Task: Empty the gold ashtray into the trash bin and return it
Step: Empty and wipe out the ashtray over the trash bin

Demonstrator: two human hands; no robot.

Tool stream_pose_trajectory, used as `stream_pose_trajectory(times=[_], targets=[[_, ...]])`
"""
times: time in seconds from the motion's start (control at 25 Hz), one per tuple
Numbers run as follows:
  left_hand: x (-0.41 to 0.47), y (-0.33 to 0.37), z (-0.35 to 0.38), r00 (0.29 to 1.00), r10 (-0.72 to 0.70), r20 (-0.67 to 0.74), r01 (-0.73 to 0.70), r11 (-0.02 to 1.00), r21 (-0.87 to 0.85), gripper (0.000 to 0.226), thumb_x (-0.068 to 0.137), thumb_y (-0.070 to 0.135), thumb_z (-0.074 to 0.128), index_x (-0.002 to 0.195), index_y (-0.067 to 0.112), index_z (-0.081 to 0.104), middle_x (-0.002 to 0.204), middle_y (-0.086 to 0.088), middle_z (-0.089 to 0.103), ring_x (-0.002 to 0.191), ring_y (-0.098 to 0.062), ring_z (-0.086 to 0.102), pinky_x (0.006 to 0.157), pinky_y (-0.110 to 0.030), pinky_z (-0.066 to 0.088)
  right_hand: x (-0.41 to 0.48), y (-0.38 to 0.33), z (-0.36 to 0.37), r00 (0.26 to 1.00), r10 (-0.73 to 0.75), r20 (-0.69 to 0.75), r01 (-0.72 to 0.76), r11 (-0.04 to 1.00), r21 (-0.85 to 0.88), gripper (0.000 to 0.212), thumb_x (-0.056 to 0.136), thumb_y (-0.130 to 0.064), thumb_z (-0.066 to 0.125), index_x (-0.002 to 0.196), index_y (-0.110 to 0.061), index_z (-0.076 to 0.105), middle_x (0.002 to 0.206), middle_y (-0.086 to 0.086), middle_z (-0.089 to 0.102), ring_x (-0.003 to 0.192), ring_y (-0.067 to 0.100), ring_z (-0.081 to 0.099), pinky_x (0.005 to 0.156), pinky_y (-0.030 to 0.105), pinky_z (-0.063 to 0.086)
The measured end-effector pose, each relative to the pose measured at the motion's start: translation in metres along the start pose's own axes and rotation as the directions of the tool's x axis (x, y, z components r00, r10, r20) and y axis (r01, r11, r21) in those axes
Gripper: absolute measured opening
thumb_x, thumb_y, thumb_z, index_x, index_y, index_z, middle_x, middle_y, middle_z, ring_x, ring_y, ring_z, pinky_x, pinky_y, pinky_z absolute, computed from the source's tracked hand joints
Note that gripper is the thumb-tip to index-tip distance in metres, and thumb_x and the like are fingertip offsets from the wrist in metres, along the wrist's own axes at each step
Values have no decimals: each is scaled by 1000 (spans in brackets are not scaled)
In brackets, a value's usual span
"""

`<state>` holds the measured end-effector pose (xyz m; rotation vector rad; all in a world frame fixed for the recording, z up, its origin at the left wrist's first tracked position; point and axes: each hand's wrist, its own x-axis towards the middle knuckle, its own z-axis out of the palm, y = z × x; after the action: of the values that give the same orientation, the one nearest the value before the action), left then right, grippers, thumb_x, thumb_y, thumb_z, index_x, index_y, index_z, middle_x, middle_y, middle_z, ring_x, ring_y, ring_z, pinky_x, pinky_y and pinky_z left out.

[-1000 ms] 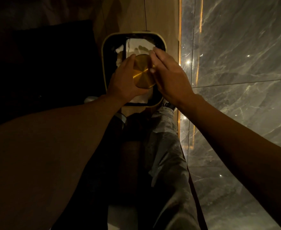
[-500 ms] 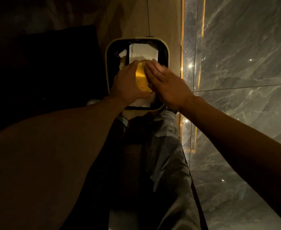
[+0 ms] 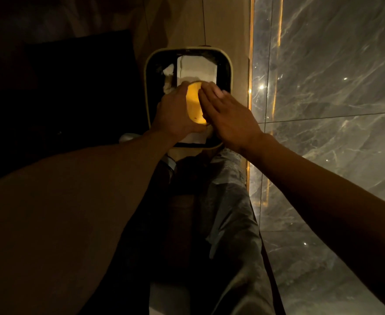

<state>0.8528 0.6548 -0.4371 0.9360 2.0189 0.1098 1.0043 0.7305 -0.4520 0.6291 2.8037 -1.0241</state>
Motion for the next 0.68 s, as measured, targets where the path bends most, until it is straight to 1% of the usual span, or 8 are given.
stream_pose_trajectory(times=[0.04,0.16,0.28,0.36,0.4,0.52,0.6,0.68], targets=[[1,1,0,1000,-8,11,8,1000,17,111,47,59,84,141,18,42,133,-5,61,122,-26,58,100,-38,48,-1,-1,0,1000,14,28,-14,1000,4,53,100,-14,37,149,0,24,157,22,26,147,36,20,116,52,30],[3,0,-1,1000,7,-1,-7,1000,-5,102,50,52,87,136,16,46,130,-5,62,119,-25,59,97,-38,49,0,-1,3,998,55,-19,-54,997,48,55,96,-10,35,149,1,23,157,22,24,147,34,17,119,49,26],[3,0,-4,1000,21,2,-21,999,40,104,51,48,89,139,17,44,133,-6,59,122,-27,57,97,-35,46,-2,-2,3,1000,5,25,-7,996,86,54,99,-16,34,148,2,23,156,25,24,147,39,19,117,54,28],[4,-2,-2,1000,-3,5,3,1000,27,106,49,48,90,139,17,43,134,-5,59,123,-26,56,98,-35,46,-2,0,2,998,58,-32,-54,993,104,55,98,-17,35,148,3,23,157,25,22,147,38,17,119,51,24],[3,-2,-2,1000,-8,5,8,1000,12,108,47,50,89,139,17,43,134,-4,59,123,-25,56,100,-35,46,0,0,1,996,84,-33,-79,988,129,55,99,-18,34,148,3,23,157,25,21,147,37,16,119,50,24],[-1,-4,-1,1000,-17,24,17,1000,-6,119,38,66,79,141,20,43,134,-4,60,123,-25,57,100,-43,48,-1,1,2,991,59,119,-75,987,140,55,100,-19,34,150,1,19,158,23,18,147,40,14,114,55,33],[-3,-6,1,999,-34,17,34,999,1,117,39,64,81,140,20,43,132,-5,61,120,-27,59,97,-43,50,-1,0,-2,995,76,62,-82,991,101,56,99,-18,33,150,0,19,159,22,19,148,38,16,113,45,35],[-3,-7,1,999,-35,8,35,999,-11,109,43,55,88,136,18,46,130,-6,62,117,-27,60,96,-36,50,5,-8,-13,991,97,-87,-87,990,114,53,101,-20,33,148,2,23,157,23,23,147,36,19,115,36,29]])
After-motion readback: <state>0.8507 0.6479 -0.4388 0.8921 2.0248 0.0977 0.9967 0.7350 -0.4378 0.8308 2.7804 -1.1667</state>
